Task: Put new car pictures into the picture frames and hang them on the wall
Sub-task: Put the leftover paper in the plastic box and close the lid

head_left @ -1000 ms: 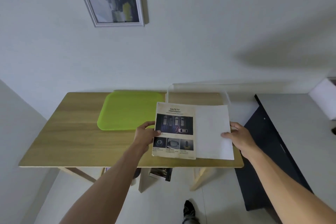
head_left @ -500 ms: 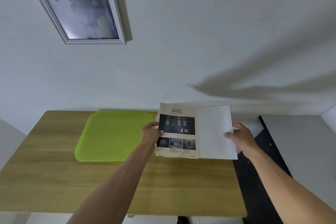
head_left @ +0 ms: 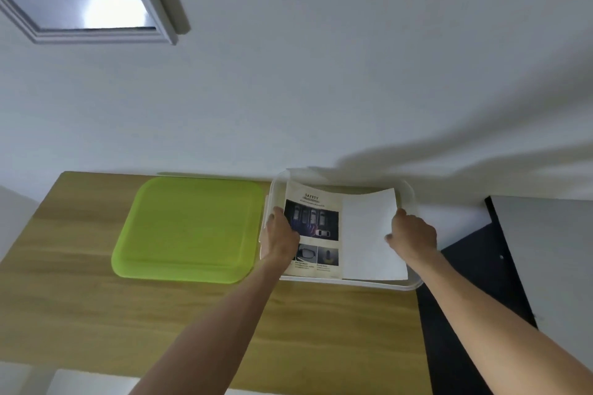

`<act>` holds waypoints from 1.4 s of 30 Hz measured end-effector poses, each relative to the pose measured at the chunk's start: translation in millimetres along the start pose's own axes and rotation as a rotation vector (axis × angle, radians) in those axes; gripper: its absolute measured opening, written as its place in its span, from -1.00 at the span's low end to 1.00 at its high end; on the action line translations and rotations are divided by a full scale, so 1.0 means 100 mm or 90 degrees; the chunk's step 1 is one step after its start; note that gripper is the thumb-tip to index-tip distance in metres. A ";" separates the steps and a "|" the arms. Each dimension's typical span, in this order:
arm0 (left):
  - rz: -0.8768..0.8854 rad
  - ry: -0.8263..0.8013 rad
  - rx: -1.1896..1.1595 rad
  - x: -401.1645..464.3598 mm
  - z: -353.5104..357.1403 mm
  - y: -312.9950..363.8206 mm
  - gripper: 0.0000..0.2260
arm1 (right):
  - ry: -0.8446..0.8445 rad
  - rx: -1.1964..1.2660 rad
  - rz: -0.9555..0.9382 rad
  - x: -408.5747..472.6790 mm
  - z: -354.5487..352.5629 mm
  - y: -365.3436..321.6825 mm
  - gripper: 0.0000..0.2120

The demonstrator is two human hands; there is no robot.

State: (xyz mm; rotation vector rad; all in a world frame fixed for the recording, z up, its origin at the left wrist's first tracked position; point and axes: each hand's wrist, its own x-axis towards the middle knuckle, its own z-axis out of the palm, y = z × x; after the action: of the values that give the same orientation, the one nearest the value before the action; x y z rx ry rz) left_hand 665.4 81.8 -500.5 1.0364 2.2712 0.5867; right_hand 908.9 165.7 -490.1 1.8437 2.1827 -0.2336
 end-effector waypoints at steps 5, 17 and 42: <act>0.085 -0.020 0.304 -0.06 0.13 0.00 -0.37 | -0.020 -0.159 -0.026 0.05 -0.02 -0.09 -0.87; 0.176 -0.232 0.458 -0.05 0.43 -0.04 -0.34 | -0.178 0.044 -0.216 0.10 0.28 -0.21 -0.37; 0.346 0.087 0.287 0.17 -0.90 -0.58 -0.59 | 0.048 0.190 -0.269 -0.14 -0.34 -1.35 -0.46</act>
State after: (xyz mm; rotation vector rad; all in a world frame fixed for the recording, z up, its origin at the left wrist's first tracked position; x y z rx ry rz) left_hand 566.1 46.3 -473.6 1.9202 2.2906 0.3607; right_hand 775.1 139.4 -460.8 1.5173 2.6966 -0.6131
